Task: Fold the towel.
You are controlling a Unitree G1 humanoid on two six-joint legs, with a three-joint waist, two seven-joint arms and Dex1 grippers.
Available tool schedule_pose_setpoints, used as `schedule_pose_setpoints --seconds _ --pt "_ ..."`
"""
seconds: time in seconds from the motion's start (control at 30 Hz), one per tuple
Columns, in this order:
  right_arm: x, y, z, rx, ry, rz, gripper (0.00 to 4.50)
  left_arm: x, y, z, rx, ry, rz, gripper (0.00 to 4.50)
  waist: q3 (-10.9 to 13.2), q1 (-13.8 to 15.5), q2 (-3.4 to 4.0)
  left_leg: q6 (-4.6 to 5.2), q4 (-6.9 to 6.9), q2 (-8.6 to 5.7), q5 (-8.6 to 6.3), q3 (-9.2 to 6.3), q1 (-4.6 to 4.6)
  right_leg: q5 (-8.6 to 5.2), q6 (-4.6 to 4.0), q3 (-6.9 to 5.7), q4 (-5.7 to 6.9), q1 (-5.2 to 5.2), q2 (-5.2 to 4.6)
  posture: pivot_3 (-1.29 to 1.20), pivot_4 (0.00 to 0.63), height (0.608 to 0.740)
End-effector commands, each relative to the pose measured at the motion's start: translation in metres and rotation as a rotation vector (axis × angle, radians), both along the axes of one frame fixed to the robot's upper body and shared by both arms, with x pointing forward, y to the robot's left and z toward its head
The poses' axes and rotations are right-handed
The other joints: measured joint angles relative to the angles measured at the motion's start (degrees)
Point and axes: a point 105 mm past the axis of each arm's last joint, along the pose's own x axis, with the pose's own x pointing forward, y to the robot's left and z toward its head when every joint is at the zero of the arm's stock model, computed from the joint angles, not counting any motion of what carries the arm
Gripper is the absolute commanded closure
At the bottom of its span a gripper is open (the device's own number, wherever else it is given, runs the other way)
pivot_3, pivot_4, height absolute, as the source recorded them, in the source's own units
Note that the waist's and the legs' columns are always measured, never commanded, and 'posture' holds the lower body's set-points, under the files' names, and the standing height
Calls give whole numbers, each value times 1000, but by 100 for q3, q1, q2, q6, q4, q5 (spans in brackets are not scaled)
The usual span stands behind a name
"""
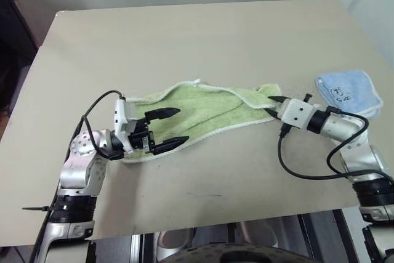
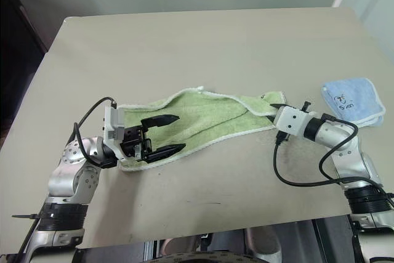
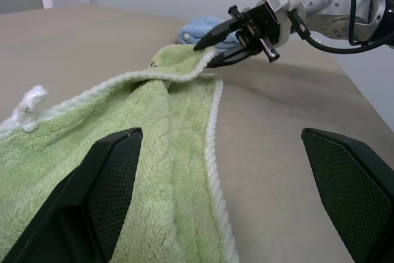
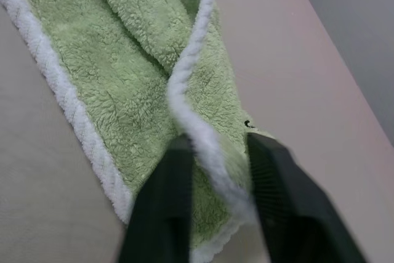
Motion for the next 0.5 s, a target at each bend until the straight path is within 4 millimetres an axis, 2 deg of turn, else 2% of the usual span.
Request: schedule_pose_setpoints --seconds 0.03,0.27,0.33,0.4,0.5 --pt "0 2 10 -32 -48 38 4474 -1 1 6 2 -42 9 0 0 -1 0 0 0 0 0 0 0 0 0 0 1 -1 0 0 150 740" --pt "3 -6 18 -51 -68 37 4474 3 6 10 -6 -63 50 0 0 -1 0 0 -1 0 0 0 0 0 0 0 0 0 0 0 150 740" --pt "3 -9 25 -51 -73 32 4474 13 13 19 -32 -96 98 0 0 4 0 0 -1 1 0 0 1 0 -1 0 1 0 0 0 150 740" --pt "3 -12 39 -25 -85 26 4474 35 29 33 -37 -190 218 0 0 22 0 0 -1 1 0 -1 0 1 -2 -2 3 0 0 0 150 740" --pt "2 -12 51 -3 -102 25 4474 51 46 38 13 -260 298 0 0 27 0 3 1 2 7 0 0 11 -5 -2 3 0 1 0 150 740"
